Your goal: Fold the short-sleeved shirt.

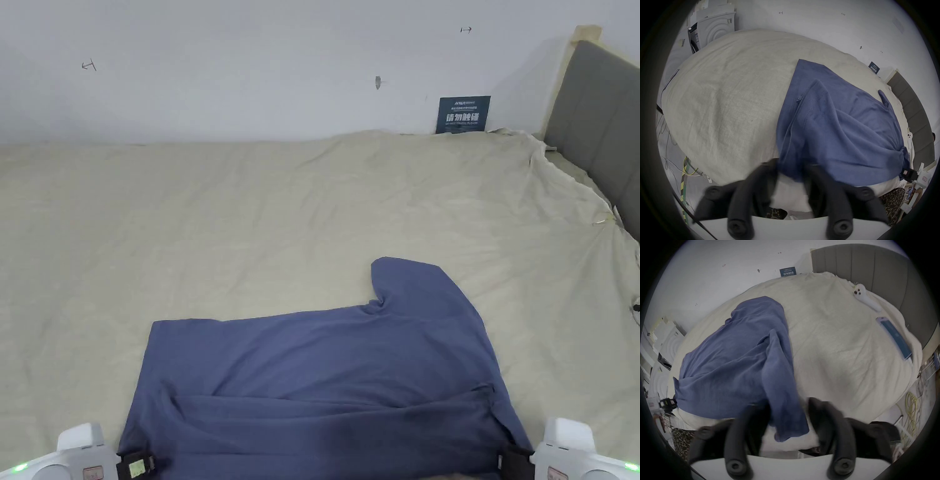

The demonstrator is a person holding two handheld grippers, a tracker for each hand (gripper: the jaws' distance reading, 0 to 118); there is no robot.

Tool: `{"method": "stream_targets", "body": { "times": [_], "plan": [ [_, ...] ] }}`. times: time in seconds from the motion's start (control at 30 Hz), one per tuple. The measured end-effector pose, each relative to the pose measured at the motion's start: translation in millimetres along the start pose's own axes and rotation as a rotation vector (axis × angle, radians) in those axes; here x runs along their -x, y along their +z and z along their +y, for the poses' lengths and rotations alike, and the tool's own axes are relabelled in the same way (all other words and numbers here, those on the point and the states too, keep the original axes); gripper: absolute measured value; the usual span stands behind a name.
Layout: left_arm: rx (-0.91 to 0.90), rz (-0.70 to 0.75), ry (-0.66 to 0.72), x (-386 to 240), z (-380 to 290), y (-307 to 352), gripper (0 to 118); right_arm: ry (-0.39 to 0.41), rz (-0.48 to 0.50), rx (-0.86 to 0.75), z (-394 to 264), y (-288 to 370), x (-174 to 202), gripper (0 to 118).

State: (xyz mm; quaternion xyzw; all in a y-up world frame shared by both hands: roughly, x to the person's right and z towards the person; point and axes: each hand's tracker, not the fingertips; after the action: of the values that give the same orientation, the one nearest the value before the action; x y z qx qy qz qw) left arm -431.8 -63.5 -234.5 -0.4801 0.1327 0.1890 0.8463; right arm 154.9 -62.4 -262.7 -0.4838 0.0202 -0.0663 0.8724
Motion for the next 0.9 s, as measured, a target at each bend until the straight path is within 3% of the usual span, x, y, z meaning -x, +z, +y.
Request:
{"method": "stream_targets", "body": {
  "times": [0.07,0.1,0.47,0.53,0.57,0.63,0.67,0.7,0.73,0.9],
  "plan": [
    [-0.066,-0.021,0.008,-7.2,3.7,15.1,101,0.018,0.004,-0.08,7.6,13.7,-2.2,83],
    [-0.117,-0.038,0.0,-14.7,6.2,32.9,108,0.024,0.005,-0.126,14.0,27.0,0.3,87],
    [-0.482,-0.062,-0.167,-88.4,51.0,129.9,105,0.136,0.063,-0.54,84.1,139.6,50.3,87],
    [-0.53,-0.054,-0.182,-94.9,59.0,126.9,92,0.146,0.072,-0.585,88.2,146.0,58.7,86],
    [-0.565,-0.051,-0.193,-99.1,60.3,128.8,79,0.146,0.062,-0.607,89.5,148.5,66.2,85],
    [-0.596,-0.06,-0.195,-105.0,61.6,132.7,36,0.161,0.05,-0.633,91.3,149.8,73.9,70],
    [-0.6,-0.075,-0.196,-106.5,62.9,133.6,15,0.17,0.046,-0.646,92.4,149.9,78.0,54],
    [-0.607,-0.1,-0.199,-106.9,64.6,131.9,0,0.175,0.047,-0.651,94.2,146.5,78.6,22],
    [-0.611,-0.137,-0.201,-107.7,66.5,128.4,0,0.177,0.051,-0.657,96.3,144.4,80.5,0],
    [-0.579,-0.156,-0.195,-107.3,90.9,104.4,0,0.194,0.081,-0.66,112.5,127.8,89.9,0]
  ]
}}
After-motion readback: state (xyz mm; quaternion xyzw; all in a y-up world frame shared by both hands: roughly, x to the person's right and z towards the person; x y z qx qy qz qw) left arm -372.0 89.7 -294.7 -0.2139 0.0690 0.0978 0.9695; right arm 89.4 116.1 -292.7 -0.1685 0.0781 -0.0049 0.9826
